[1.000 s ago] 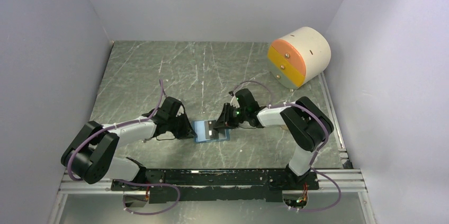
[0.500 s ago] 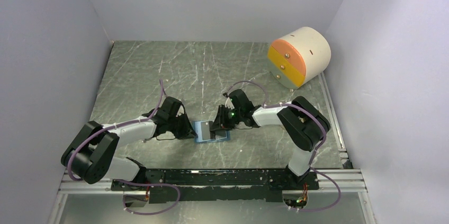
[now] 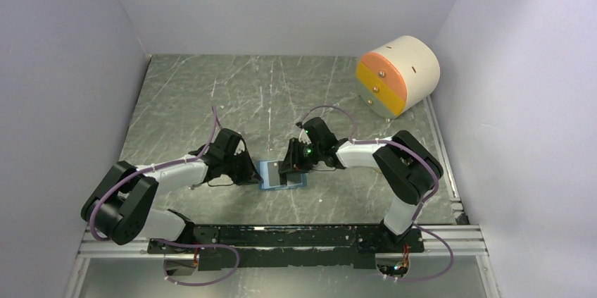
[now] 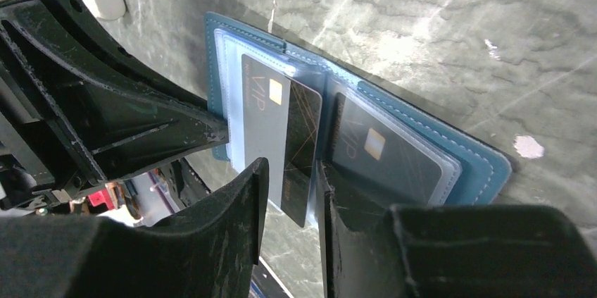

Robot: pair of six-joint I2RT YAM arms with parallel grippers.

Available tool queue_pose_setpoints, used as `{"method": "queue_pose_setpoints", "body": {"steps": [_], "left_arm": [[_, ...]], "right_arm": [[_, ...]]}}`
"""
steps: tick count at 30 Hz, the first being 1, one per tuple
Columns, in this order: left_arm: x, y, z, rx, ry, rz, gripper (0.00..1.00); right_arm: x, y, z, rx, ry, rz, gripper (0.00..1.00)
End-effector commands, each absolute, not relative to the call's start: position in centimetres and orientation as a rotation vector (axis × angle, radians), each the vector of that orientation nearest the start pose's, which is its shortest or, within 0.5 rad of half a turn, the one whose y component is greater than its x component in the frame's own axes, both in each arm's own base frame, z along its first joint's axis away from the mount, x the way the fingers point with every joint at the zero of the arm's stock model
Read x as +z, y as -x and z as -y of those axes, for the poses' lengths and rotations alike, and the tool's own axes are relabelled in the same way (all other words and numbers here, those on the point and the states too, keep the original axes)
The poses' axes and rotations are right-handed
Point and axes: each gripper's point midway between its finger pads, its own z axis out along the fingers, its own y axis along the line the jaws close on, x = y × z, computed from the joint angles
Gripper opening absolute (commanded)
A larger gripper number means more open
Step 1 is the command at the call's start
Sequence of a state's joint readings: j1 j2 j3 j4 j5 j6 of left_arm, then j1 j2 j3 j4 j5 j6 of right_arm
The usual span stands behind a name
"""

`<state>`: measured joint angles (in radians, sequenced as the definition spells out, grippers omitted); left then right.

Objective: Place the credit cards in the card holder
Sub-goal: Insert the credit card into the card holder.

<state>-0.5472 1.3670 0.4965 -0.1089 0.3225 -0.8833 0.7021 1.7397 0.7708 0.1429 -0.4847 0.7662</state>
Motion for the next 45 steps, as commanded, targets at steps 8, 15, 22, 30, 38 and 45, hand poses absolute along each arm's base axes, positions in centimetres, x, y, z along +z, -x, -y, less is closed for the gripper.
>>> {"method": "queue_pose_setpoints", "body": {"steps": [8,15,22,30,38,45], "left_arm": [[2.9,-19.4,22.7,-0.960,0.303,-2.711,0.09],[3.2,-19.6,22.7,-0.954,0.300,-2.705,0.09],[3.7,-19.4,22.2,-0.924,0.303,-2.697,0.09],[5.0,-19.3,22.4,-0.958,0.288,-2.673,0.09],[7.9,-19.7,24.1,-1.136,0.230,-2.571,0.18],[6.9,-20.0,24.8,-1.152,0.216,-2.595,0.21]], "right_arm": [[3.4,-20.8,-35.3,1.257,0.236,-2.641,0.24],[2.6,-20.5,-34.7,1.178,0.237,-2.683,0.26],[3.5,-21.3,-33.4,1.076,0.272,-2.677,0.30],[4.9,-22.3,-32.3,0.997,0.306,-2.627,0.30],[2.8,-22.3,-31.9,0.959,0.325,-2.653,0.14],[2.2,-21.9,-31.8,0.976,0.312,-2.655,0.14]]}}
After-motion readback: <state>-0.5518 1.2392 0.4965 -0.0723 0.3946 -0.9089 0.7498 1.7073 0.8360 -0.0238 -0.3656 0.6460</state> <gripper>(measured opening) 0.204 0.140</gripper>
